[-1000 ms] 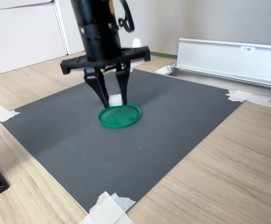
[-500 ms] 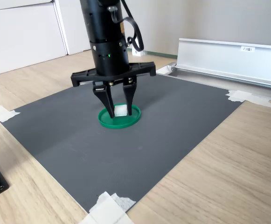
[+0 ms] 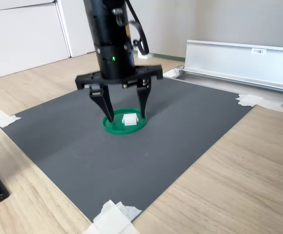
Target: Grasp a white terminal and put it on the green lid.
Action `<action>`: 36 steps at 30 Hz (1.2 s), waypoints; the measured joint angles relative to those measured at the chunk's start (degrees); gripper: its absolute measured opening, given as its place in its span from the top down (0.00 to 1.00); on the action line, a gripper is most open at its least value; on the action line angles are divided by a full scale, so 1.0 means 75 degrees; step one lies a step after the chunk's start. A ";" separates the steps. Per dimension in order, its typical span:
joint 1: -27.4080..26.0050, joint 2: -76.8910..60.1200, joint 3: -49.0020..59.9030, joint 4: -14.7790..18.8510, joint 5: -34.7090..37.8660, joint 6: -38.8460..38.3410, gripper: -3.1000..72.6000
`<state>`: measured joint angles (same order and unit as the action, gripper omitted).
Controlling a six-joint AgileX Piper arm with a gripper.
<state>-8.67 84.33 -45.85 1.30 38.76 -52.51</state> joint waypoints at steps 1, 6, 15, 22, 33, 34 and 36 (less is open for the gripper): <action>0.0000 -0.0229 0.0000 0.0086 0.0057 0.0012 0.08; 0.0000 -0.1450 0.0006 0.0278 0.0475 0.0218 0.14; 0.0000 -0.3639 0.0023 0.0600 0.0256 0.0813 0.80; 0.0000 -0.5260 0.0124 0.0636 0.0111 0.3951 0.96; 0.0000 -0.8012 0.2466 -0.0173 -0.0781 0.6588 0.97; 0.0000 -0.8198 0.2648 -0.0214 -0.0781 0.6613 0.97; 0.0000 -0.8502 0.2927 -0.0240 -0.0781 0.6651 0.97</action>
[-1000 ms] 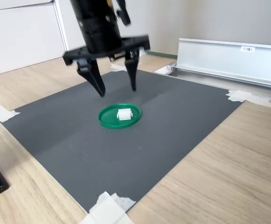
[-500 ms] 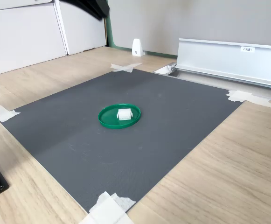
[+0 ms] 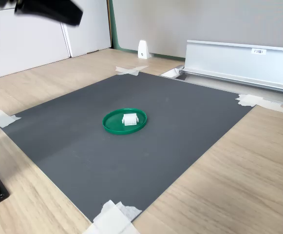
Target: Grasp a white terminal and put it on the green lid.
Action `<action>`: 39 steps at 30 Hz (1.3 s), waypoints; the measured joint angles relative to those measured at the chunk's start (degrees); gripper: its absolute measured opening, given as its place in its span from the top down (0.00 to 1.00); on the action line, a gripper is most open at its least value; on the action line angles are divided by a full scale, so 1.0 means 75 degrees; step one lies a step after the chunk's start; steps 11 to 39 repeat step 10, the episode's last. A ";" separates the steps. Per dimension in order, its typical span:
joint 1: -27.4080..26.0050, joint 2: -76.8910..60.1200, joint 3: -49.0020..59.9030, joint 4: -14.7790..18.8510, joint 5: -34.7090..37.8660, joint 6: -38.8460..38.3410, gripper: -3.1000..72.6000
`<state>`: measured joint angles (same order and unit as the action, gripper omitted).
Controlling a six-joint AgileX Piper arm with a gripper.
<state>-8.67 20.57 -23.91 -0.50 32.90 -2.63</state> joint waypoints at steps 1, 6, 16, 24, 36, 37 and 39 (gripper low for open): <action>0.0000 -0.0162 0.0124 0.0000 0.0006 0.0010 0.97; 0.0000 -0.0915 0.0537 0.0015 0.0082 0.0019 0.97; 0.0000 -0.1393 0.0794 0.0021 0.0125 0.0019 0.97; 0.0000 -0.1393 0.0794 0.0021 0.0125 0.0019 0.97; 0.0000 -0.1393 0.0794 0.0021 0.0125 0.0019 0.97; 0.0000 -0.1393 0.0794 0.0021 0.0125 0.0019 0.97; 0.0000 -0.1393 0.0794 0.0021 0.0125 0.0019 0.97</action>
